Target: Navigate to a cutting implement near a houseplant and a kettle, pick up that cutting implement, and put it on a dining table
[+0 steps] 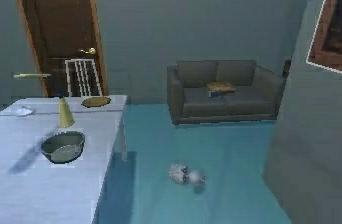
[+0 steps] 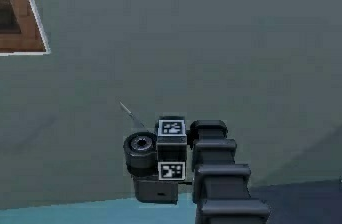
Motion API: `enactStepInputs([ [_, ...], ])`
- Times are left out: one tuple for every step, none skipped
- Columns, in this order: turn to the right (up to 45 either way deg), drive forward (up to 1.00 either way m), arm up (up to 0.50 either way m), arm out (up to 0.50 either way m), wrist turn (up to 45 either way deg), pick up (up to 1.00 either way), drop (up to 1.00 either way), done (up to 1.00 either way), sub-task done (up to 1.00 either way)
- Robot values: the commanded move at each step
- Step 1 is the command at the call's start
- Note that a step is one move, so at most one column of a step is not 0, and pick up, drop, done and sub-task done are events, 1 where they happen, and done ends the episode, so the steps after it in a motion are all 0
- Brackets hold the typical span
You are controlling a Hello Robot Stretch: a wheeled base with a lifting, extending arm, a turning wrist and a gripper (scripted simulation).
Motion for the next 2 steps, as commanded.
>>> enactStepInputs([
  [0.0, 1.0, 0.0, 0.0, 0.0, 0.0, 0.0, 0.0, 0.0],
  [3.0, 0.0, 0.0, 0.0, 0.0, 0.0, 0.0, 0.0, 0.0],
])
